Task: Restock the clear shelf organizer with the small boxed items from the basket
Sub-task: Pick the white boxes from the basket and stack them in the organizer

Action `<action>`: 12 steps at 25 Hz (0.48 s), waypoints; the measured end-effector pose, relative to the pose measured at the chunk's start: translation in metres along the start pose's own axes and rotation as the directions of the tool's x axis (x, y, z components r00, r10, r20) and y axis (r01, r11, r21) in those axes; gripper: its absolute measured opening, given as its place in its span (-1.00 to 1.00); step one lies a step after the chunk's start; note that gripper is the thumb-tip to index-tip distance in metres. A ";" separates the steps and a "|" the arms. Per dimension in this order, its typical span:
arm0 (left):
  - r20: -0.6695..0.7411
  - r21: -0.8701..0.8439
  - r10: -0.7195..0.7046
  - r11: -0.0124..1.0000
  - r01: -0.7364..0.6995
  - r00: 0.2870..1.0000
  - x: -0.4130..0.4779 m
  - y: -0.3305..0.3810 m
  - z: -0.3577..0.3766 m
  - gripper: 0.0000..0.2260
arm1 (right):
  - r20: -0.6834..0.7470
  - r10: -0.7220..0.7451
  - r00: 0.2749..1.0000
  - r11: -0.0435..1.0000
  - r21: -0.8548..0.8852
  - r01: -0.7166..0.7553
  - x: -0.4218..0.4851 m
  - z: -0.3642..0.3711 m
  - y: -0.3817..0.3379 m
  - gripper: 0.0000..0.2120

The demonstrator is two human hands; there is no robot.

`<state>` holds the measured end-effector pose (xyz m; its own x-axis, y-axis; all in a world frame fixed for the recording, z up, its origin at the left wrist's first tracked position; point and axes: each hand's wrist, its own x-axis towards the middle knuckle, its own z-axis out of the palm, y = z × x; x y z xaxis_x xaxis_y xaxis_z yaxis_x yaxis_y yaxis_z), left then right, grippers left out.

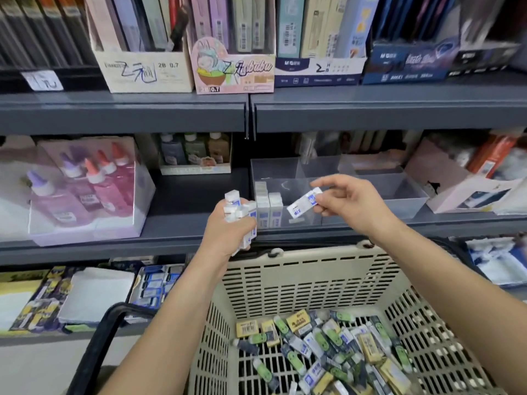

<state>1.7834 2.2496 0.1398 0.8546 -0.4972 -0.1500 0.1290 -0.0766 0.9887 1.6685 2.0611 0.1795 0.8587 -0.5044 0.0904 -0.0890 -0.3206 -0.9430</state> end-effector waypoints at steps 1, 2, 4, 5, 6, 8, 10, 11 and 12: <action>0.002 0.004 -0.007 1.000 0.007 1.000 0.003 -0.001 -0.002 -0.74 | -0.026 -0.004 1.000 1.000 0.014 0.004 0.007 0.000 0.000 -0.85; 0.000 -0.003 -0.011 1.000 0.011 1.000 0.005 -0.002 -0.004 -0.74 | -0.061 0.003 0.998 1.000 0.027 -0.001 0.015 0.001 -0.001 -0.89; -0.016 -0.012 -0.023 1.000 0.023 1.000 0.009 -0.004 -0.007 -0.74 | -0.149 0.011 0.989 1.000 0.003 -0.011 0.035 0.004 -0.001 -0.87; -0.028 -0.005 -0.030 1.000 0.030 0.999 0.009 -0.005 -0.008 -0.75 | -0.183 -0.001 0.983 0.999 -0.037 -0.006 0.045 0.008 -0.001 -0.85; -0.042 0.000 -0.032 0.999 0.032 0.999 0.008 -0.006 -0.008 -0.74 | -0.205 -0.024 0.978 0.995 -0.097 0.004 0.054 0.013 -0.001 -0.84; -0.072 -0.003 -0.018 1.000 0.017 0.997 0.007 -0.008 -0.005 -0.74 | -0.194 -0.076 0.978 0.954 -0.300 0.015 0.068 0.025 -0.003 -0.83; -0.103 -0.026 0.007 1.000 -0.010 0.995 0.009 -0.005 0.000 -0.74 | -0.114 -0.071 0.991 0.860 -0.510 0.003 0.077 0.038 -0.004 -0.80; -0.122 -0.049 0.013 0.999 -0.020 0.992 0.012 -0.003 0.003 -0.75 | -0.067 -0.034 0.997 0.818 -0.575 -0.011 0.080 0.044 -0.005 -0.77; -0.144 -0.066 0.018 0.997 -0.028 0.989 0.015 0.000 0.006 -0.76 | -0.019 0.014 1.000 0.779 -0.626 -0.023 0.082 0.049 -0.005 -0.75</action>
<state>1.7936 2.2373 0.1378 0.9202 -0.3693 -0.1302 0.1378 -0.0057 0.9904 1.7642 2.0603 0.1762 0.8474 -0.5244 0.0829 -0.4055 -0.7402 -0.5363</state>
